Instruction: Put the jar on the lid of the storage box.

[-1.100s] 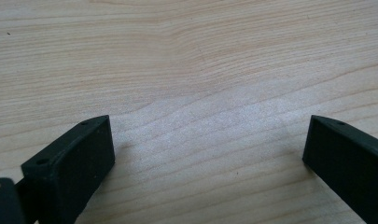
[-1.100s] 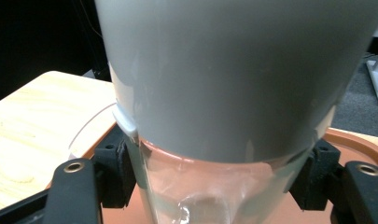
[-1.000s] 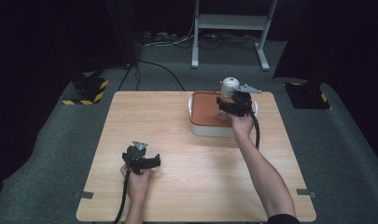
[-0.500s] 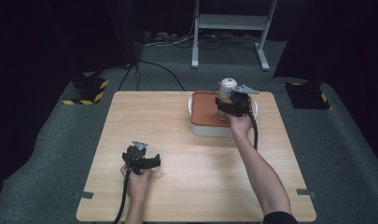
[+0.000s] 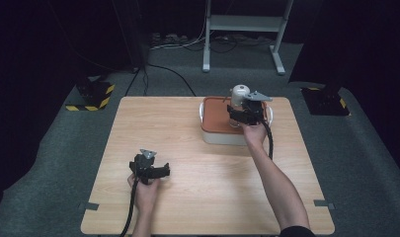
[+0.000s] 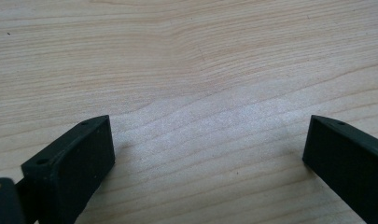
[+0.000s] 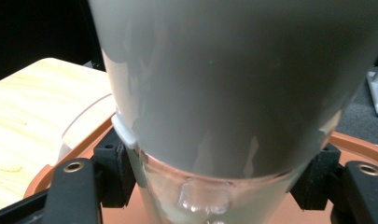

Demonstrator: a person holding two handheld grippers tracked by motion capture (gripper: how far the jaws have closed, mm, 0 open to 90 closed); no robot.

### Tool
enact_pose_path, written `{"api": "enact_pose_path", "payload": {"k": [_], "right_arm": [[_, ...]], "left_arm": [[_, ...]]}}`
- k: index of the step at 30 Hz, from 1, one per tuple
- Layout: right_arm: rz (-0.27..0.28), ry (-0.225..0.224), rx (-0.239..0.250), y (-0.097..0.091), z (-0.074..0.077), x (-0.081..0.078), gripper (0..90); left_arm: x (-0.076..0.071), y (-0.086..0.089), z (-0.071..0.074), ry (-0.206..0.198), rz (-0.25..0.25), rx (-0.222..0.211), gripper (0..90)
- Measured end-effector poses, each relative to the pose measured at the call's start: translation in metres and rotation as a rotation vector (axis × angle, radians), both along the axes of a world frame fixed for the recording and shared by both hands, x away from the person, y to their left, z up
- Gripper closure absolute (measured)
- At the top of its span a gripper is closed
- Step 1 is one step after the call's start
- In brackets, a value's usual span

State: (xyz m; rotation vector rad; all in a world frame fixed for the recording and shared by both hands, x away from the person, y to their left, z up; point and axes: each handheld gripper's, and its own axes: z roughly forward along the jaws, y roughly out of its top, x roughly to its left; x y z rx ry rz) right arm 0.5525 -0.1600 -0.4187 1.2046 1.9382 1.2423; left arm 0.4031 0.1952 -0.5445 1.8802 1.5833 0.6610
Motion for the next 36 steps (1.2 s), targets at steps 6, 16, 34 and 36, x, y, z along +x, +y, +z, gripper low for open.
{"api": "enact_pose_path", "payload": {"k": [6, 16, 34, 36], "right_arm": [[0.011, 0.0, -0.023, 0.001, -0.0001, -0.0018, 30.6], [0.021, 0.006, -0.031, 0.0002, 0.0006, -0.0018, 30.5], [0.032, 0.057, 0.001, -0.0014, 0.0066, 0.001, 12.8], [0.035, 0.059, 0.007, -0.0021, 0.0069, 0.001, 12.0]], "left_arm": [[0.0, 0.0, 0.0, 0.0, 0.0, 0.0, 2.0], [0.0, 0.0, 0.0, 0.0, 0.0, 0.0, 2.0], [0.0, 0.0, 0.0, 0.0, 0.0, 0.0, 2.0], [0.0, 0.0, 0.0, 0.0, 0.0, 0.0, 2.0]]}}
